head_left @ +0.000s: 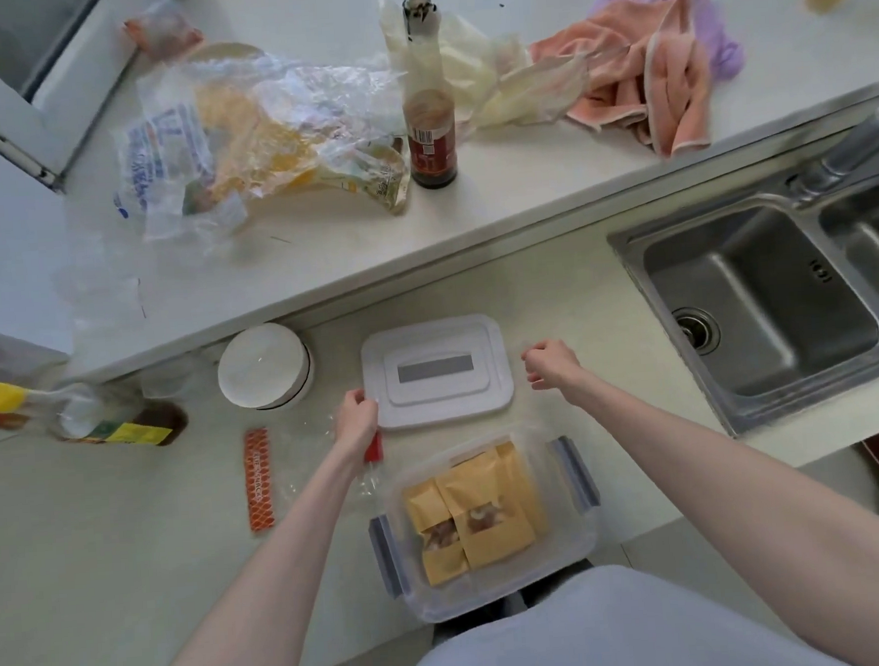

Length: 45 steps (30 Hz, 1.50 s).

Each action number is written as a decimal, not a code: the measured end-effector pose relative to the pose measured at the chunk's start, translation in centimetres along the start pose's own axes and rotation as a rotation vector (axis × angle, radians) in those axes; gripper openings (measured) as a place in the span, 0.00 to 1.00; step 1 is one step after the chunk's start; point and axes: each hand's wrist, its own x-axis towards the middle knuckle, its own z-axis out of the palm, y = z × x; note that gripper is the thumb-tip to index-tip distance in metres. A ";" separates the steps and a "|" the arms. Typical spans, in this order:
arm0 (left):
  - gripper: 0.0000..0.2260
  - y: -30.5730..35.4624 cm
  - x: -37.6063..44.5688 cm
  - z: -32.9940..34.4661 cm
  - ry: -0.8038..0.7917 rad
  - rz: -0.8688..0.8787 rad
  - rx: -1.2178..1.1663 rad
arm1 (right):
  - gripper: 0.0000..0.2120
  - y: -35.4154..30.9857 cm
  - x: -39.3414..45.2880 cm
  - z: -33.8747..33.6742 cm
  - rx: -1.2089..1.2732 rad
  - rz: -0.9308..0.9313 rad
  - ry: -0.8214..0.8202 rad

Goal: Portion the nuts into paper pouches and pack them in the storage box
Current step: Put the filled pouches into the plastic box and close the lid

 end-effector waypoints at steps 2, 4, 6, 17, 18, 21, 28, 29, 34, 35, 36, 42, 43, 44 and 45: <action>0.22 0.4 0.7 0.0 0.004 -0.019 0.007 | 0.15 -0.1 1.0 0.1 -0.021 0.013 0.019; 0.23 0.7 1.4 0.1 0.002 -0.020 0.010 | 0.14 -0.3 1.7 0.3 -0.063 0.019 0.023; 0.24 1.0 2.1 0.4 -0.003 -0.027 0.009 | 0.11 -0.6 2.3 0.4 -0.095 0.023 0.008; 0.22 3.2 5.7 1.5 0.043 -0.158 -0.001 | 0.06 -2.1 4.8 2.5 -0.138 0.079 -0.032; 0.20 3.2 6.0 1.4 0.062 -0.161 0.010 | 0.07 -2.3 4.9 2.6 -0.139 0.088 -0.028; 0.14 3.3 6.8 1.2 0.097 -0.147 0.051 | 0.08 -2.5 5.4 2.7 -0.139 0.103 -0.035; 0.15 4.8 6.2 0.3 0.085 -0.067 0.029 | 0.16 -2.7 5.2 2.2 -0.058 0.155 -0.077; 0.15 5.2 5.9 0.1 0.091 -0.049 0.012 | 0.19 -3.0 5.0 1.9 -0.031 0.154 -0.069; 0.17 7.2 3.7 -1.3 0.120 0.064 -0.080 | 0.16 -4.7 3.2 -0.2 0.019 0.032 0.019; 0.17 7.5 3.1 -1.5 0.121 0.091 -0.104 | 0.16 -5.0 2.7 -0.6 0.016 0.004 0.040; 0.17 7.8 2.6 -1.7 0.124 0.118 -0.121 | 0.15 -5.2 2.1 -1.1 0.006 -0.022 0.064; 0.16 7.1 -1.4 -2.6 0.134 0.220 -0.135 | 0.20 -4.9 -1.3 -3.3 0.044 -0.128 0.151; 0.16 6.8 -2.0 -2.7 0.131 0.224 -0.148 | 0.20 -4.7 -2.0 -3.5 0.048 -0.147 0.158; 0.16 6.5 -2.6 -2.7 0.126 0.224 -0.166 | 0.21 -4.5 -2.6 -3.6 0.046 -0.171 0.166; 0.16 6.1 -3.1 -2.8 0.118 0.224 -0.180 | 0.21 -4.5 -3.3 -3.7 0.038 -0.196 0.174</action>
